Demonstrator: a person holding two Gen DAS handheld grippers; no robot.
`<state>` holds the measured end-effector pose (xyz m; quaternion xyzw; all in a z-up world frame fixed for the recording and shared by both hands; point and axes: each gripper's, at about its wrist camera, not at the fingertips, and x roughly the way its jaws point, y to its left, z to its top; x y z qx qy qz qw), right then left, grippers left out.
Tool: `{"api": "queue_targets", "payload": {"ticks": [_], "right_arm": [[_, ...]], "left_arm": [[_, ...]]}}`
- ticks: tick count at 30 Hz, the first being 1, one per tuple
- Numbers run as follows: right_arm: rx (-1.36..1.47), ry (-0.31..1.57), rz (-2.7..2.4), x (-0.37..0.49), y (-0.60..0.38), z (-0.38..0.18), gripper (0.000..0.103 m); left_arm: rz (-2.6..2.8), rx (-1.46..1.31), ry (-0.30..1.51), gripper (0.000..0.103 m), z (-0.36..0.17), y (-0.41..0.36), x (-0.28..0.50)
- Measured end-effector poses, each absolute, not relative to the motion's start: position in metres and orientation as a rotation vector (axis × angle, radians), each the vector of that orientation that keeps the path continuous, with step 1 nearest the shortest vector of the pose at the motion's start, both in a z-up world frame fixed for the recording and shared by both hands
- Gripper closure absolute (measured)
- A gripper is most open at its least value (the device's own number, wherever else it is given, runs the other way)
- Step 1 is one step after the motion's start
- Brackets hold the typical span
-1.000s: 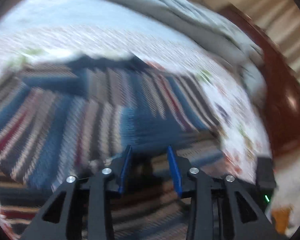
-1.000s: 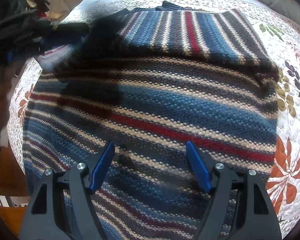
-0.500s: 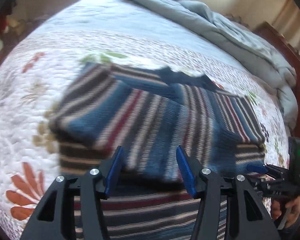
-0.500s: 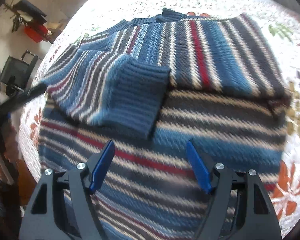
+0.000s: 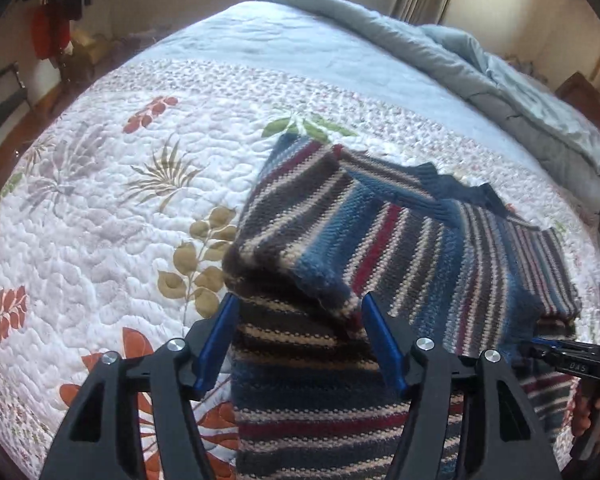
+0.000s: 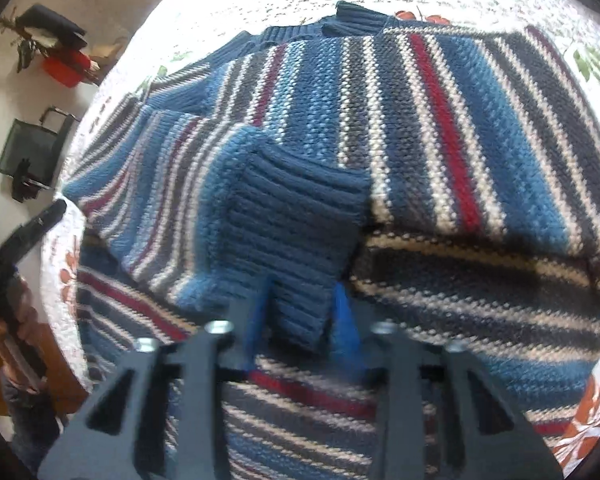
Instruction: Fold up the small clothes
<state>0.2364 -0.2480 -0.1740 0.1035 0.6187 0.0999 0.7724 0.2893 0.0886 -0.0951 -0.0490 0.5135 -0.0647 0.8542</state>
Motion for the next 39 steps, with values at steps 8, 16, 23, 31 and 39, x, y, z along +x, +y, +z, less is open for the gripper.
{"api": "queue_targets", "payload": {"ticks": [8, 16, 23, 31, 39], "right_arm": [[0.187, 1.236, 0.278, 0.242, -0.256, -0.127, 0.098], [0.009, 0.997, 0.120, 0.268, -0.295, -0.048, 0.098], [0.054, 1.135, 0.008, 0.310, -0.343, -0.118, 0.096], [0.173, 1.149, 0.035, 0.295, -0.364, -0.142, 0.069], [0.294, 1.209, 0.094, 0.287, -0.375, -0.143, 0.056]], "left_arm": [[-0.114, -0.214, 1.041, 0.036, -0.088, 0.101, 0.296], [-0.125, -0.145, 1.036, 0.034, -0.095, 0.079, 0.301], [-0.071, -0.012, 1.141, 0.032, -0.144, 0.048, 0.315], [-0.095, -0.122, 1.166, 0.029, -0.146, 0.062, 0.319], [-0.145, -0.261, 1.244, 0.027, -0.155, 0.077, 0.350]]}}
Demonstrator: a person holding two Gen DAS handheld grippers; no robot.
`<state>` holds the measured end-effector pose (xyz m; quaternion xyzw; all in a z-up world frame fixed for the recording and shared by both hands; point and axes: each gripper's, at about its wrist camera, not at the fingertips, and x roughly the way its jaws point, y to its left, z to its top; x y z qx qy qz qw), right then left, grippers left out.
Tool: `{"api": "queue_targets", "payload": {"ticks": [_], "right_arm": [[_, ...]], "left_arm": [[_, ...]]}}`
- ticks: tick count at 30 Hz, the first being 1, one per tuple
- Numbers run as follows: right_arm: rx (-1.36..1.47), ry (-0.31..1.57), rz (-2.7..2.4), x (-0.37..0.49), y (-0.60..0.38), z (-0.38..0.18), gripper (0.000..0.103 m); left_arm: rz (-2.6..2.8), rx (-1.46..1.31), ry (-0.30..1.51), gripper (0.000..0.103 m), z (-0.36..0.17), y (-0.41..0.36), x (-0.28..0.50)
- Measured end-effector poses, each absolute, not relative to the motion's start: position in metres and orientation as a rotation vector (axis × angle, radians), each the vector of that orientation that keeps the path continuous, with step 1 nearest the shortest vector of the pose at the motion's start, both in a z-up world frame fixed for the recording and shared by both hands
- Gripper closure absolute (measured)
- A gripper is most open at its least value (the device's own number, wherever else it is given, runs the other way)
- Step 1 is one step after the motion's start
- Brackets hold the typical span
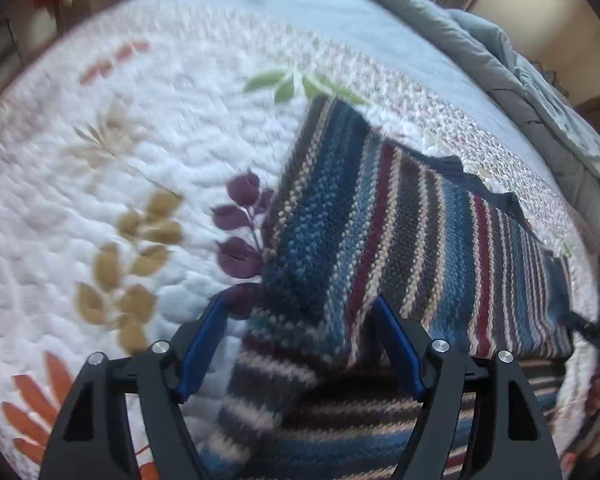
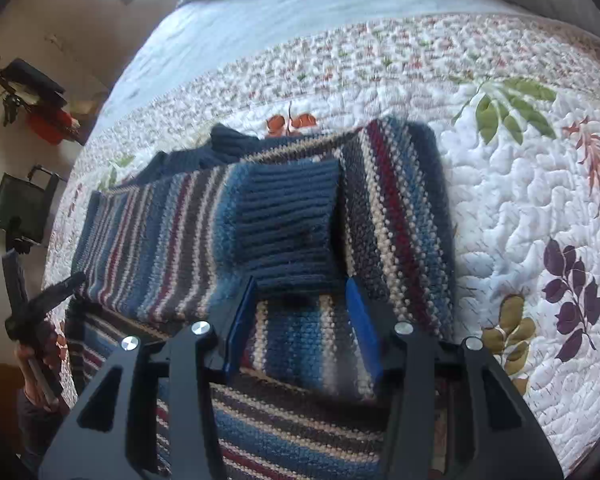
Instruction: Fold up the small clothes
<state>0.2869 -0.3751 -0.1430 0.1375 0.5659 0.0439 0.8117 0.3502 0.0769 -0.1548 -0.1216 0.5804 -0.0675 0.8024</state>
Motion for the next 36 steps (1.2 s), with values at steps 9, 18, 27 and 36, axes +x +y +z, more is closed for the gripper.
{"api": "queue_targets", "payload": {"ticks": [9, 18, 27, 36], "right_arm": [[0.297, 1.235, 0.176, 0.294, -0.359, -0.158, 0.101], [0.151, 1.241, -0.064, 0.294, -0.374, -0.156, 0.103], [0.182, 1.227, 0.043, 0.237, -0.382, -0.129, 0.084], [0.205, 1.304, 0.102, 0.086, -0.364, -0.141, 0.067]], "left_arm": [[-0.137, -0.218, 1.254, 0.081, -0.158, 0.062, 0.354], [-0.056, -0.181, 1.214, 0.082, -0.157, 0.073, 0.348], [-0.089, -0.110, 1.207, 0.049, -0.132, 0.074, 0.313], [-0.176, -0.018, 1.290, 0.037, -0.120, 0.090, 0.184]]}}
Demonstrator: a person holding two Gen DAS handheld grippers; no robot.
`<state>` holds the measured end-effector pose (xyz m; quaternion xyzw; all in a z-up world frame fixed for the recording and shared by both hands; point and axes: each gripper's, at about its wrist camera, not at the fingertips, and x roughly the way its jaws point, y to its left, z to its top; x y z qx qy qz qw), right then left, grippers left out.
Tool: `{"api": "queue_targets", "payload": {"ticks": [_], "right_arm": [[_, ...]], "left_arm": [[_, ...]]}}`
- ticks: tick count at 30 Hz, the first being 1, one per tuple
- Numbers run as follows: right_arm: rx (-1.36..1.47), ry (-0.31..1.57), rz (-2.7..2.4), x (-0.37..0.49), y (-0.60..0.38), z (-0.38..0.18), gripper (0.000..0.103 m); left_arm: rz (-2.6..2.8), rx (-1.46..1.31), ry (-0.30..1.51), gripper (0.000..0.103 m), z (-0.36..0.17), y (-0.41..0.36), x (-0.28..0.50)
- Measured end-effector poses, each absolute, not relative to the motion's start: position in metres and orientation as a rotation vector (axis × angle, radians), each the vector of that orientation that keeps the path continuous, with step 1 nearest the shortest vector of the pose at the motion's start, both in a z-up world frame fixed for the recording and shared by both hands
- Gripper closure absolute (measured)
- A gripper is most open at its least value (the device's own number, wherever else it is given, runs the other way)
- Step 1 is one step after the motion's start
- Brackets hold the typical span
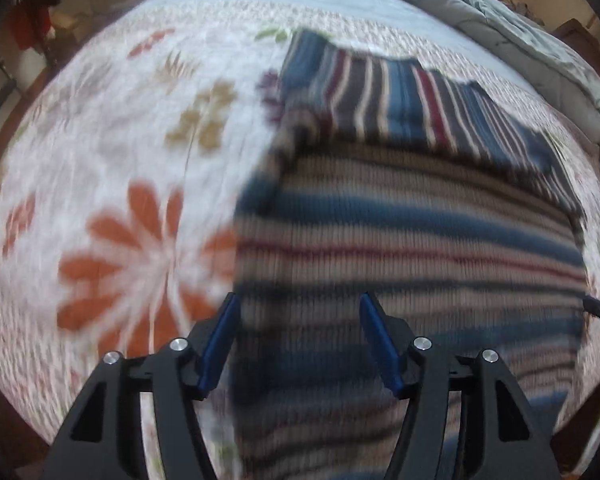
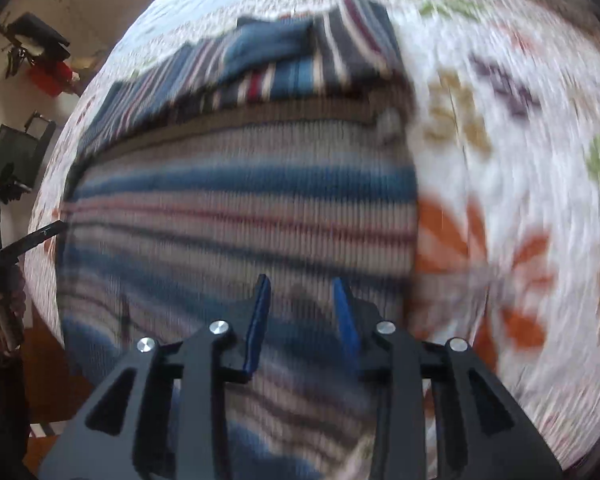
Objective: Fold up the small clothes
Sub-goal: 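Close both tools on the ribbed hem of the sweater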
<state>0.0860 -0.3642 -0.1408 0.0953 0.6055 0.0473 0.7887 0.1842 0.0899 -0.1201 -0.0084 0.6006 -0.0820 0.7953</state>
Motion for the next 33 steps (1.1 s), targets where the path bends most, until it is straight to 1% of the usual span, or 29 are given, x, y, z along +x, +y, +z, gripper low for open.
{"api": "queue_targets", "payload": {"ticks": [1, 2, 3, 4, 6, 7, 8, 15, 18, 25, 26, 27, 28, 30, 31, 33], "right_arm": [[0.205, 1.305, 0.093, 0.068, -0.362, -0.143, 0.062], [0.203, 1.300, 0.081, 0.057, -0.361, -0.143, 0.059], [0.194, 1.297, 0.064, 0.046, -0.359, -0.144, 0.059], [0.172, 1.293, 0.034, 0.037, -0.356, -0.146, 0.059], [0.153, 1.282, 0.005, 0.017, -0.351, -0.144, 0.055], [0.161, 1.280, 0.004, 0.010, -0.350, -0.143, 0.049], [0.176, 1.281, 0.005, 0.003, -0.350, -0.143, 0.047], [0.312, 1.330, 0.026, -0.045, -0.364, -0.154, 0.046], [0.329, 1.346, 0.057, -0.057, -0.361, -0.158, 0.045], [0.361, 1.364, 0.106, -0.065, -0.347, -0.171, 0.042], [0.361, 1.361, 0.111, -0.066, -0.345, -0.171, 0.042], [0.361, 1.358, 0.114, -0.065, -0.343, -0.171, 0.042], [0.363, 1.353, 0.122, -0.066, -0.341, -0.171, 0.043], [0.369, 1.342, 0.143, -0.068, -0.338, -0.170, 0.054], [0.374, 1.331, 0.153, -0.068, -0.337, -0.169, 0.060], [0.388, 1.325, 0.161, -0.066, -0.335, -0.171, 0.062]], "left_arm": [[-0.179, -0.026, 1.303, 0.035, -0.121, 0.093, 0.173], [-0.183, -0.029, 1.312, 0.031, -0.123, 0.095, 0.162], [-0.183, -0.026, 1.317, 0.029, -0.124, 0.096, 0.155], [-0.175, -0.011, 1.323, 0.029, -0.126, 0.096, 0.144], [-0.171, 0.006, 1.325, 0.025, -0.126, 0.097, 0.128], [-0.171, -0.004, 1.328, 0.024, -0.126, 0.099, 0.120], [-0.171, -0.015, 1.330, 0.023, -0.126, 0.101, 0.114], [-0.186, -0.111, 1.388, 0.021, -0.140, 0.118, 0.081], [-0.244, -0.147, 1.419, 0.021, -0.146, 0.114, 0.068], [-0.285, -0.131, 1.422, 0.022, -0.151, 0.095, 0.053], [-0.293, -0.130, 1.420, 0.026, -0.150, 0.092, 0.053], [-0.297, -0.127, 1.416, 0.037, -0.147, 0.089, 0.052], [-0.304, -0.129, 1.409, 0.043, -0.144, 0.086, 0.051], [-0.343, -0.166, 1.412, 0.066, -0.142, 0.086, 0.051], [-0.358, -0.191, 1.421, 0.069, -0.142, 0.088, 0.051], [-0.361, -0.192, 1.434, 0.078, -0.146, 0.086, 0.051]]}}
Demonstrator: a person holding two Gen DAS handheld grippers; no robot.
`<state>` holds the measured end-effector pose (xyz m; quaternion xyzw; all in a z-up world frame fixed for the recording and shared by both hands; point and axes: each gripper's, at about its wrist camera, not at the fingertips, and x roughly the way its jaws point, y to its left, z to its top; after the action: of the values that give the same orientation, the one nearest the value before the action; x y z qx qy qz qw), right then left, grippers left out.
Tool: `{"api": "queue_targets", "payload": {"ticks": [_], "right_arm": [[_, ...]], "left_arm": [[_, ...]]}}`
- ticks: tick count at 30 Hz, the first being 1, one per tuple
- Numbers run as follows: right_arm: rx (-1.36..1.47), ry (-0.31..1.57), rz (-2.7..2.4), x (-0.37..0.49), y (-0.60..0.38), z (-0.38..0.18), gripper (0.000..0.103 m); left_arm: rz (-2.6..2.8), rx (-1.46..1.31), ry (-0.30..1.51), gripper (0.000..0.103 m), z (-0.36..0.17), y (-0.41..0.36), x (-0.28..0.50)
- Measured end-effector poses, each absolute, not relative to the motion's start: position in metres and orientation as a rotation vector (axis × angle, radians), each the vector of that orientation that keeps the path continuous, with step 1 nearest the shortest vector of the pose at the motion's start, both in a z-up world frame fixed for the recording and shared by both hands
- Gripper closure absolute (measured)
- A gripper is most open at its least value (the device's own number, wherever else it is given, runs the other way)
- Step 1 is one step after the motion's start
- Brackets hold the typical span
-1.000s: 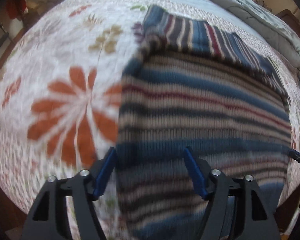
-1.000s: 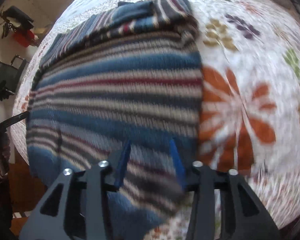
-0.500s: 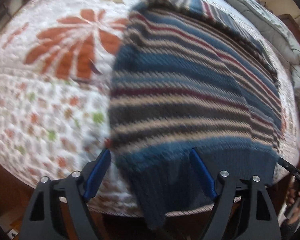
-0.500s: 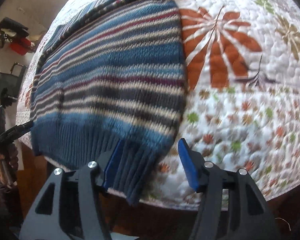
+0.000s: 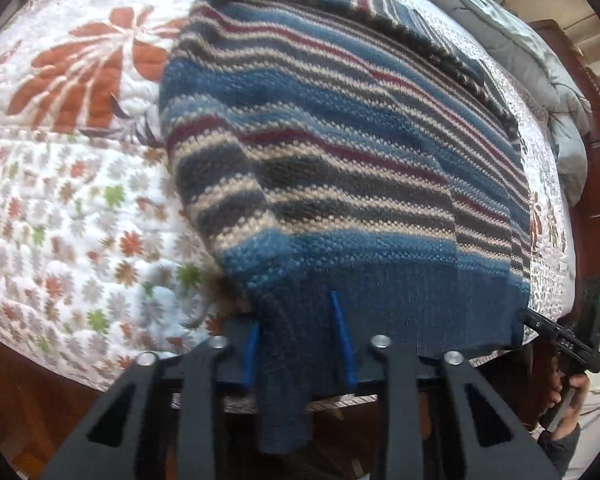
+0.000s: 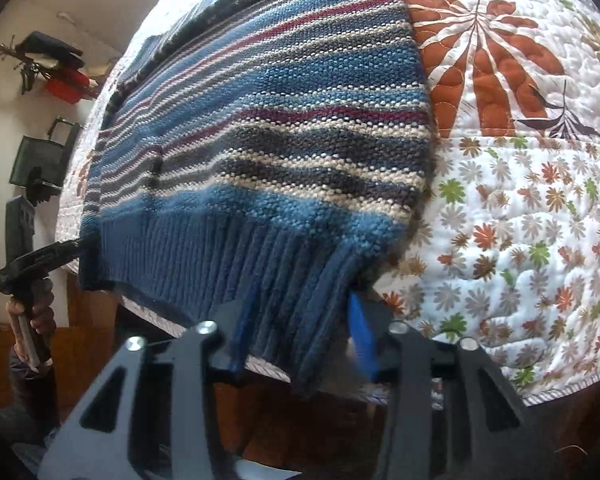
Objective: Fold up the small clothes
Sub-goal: 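Close both tools on the ribbed hem of the sweater, then fold the hem up toward the collar with both tools and release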
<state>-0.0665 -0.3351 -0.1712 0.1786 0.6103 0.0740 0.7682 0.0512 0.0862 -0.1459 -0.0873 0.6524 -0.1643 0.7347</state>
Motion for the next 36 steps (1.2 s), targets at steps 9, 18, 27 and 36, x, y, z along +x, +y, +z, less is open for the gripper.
{"api": "queue_targets", "payload": {"ticks": [9, 18, 27, 36], "right_arm": [[0.349, 1.328, 0.170, -0.066, -0.323, -0.174, 0.094], [0.387, 1.240, 0.271, -0.087, -0.334, -0.125, 0.096], [0.396, 1.319, 0.204, -0.079, -0.339, -0.162, 0.096], [0.432, 1.201, 0.275, -0.029, -0.347, -0.111, 0.096]], "left_arm": [[-0.314, -0.282, 1.456, 0.089, -0.157, 0.081, 0.055], [-0.284, -0.302, 1.342, 0.090, -0.120, 0.108, 0.036], [-0.255, -0.244, 1.417, 0.088, -0.143, 0.105, 0.043], [-0.294, -0.296, 1.338, 0.086, -0.106, 0.103, 0.090]]}}
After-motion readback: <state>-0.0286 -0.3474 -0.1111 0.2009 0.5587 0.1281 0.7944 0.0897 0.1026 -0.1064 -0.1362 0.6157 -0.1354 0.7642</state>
